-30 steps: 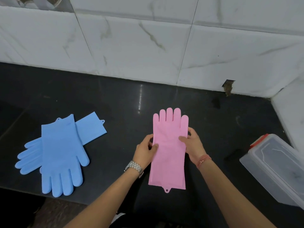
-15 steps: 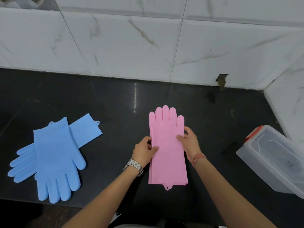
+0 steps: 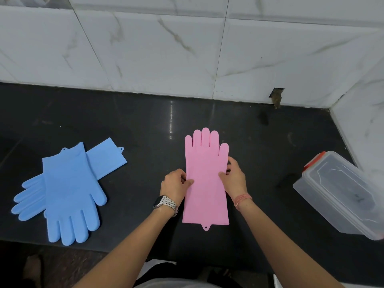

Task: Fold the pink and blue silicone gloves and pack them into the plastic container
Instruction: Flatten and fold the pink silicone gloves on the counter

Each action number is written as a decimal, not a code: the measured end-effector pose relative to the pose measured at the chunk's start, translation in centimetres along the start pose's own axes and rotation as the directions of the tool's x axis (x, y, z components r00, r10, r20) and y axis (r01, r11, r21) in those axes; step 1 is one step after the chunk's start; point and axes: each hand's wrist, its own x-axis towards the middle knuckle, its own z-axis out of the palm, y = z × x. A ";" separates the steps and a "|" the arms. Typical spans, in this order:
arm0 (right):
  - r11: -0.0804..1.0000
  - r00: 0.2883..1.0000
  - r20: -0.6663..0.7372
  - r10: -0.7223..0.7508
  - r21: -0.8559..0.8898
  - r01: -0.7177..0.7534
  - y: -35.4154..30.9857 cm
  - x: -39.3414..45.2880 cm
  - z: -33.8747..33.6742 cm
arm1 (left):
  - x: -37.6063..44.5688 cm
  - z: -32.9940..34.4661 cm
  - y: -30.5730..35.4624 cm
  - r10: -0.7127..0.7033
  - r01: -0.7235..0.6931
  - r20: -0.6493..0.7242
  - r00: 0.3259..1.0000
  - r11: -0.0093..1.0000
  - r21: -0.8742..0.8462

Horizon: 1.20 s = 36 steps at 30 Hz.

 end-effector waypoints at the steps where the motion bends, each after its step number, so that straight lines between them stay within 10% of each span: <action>1: 1.000 1.000 0.001 0.013 -0.026 -0.013 0.2 -0.4 -0.2 | -0.1 0.0 0.1 0.007 -0.007 -0.003 1.000 1.000 0.002; 19: 0.991 0.987 0.091 0.130 -0.015 -0.130 3.0 -9.2 -2.2 | -4.4 -1.0 -0.6 -0.076 0.101 0.271 0.959 0.992 -0.081; 25: 0.933 0.961 0.266 0.081 0.319 -0.167 0.9 -11.3 -3.1 | -6.0 -0.6 -4.3 0.448 -0.448 0.023 0.894 0.890 0.083; 33: 0.277 0.835 0.531 0.145 0.788 -0.549 -2.1 -11.4 -3.7 | -5.9 0.5 -3.7 0.654 -0.658 0.078 0.753 0.740 0.139; 36: 0.251 0.836 0.520 0.175 0.798 -0.548 -2.0 -10.6 -4.3 | -5.1 0.7 -2.6 0.616 -0.616 0.019 0.788 0.787 0.031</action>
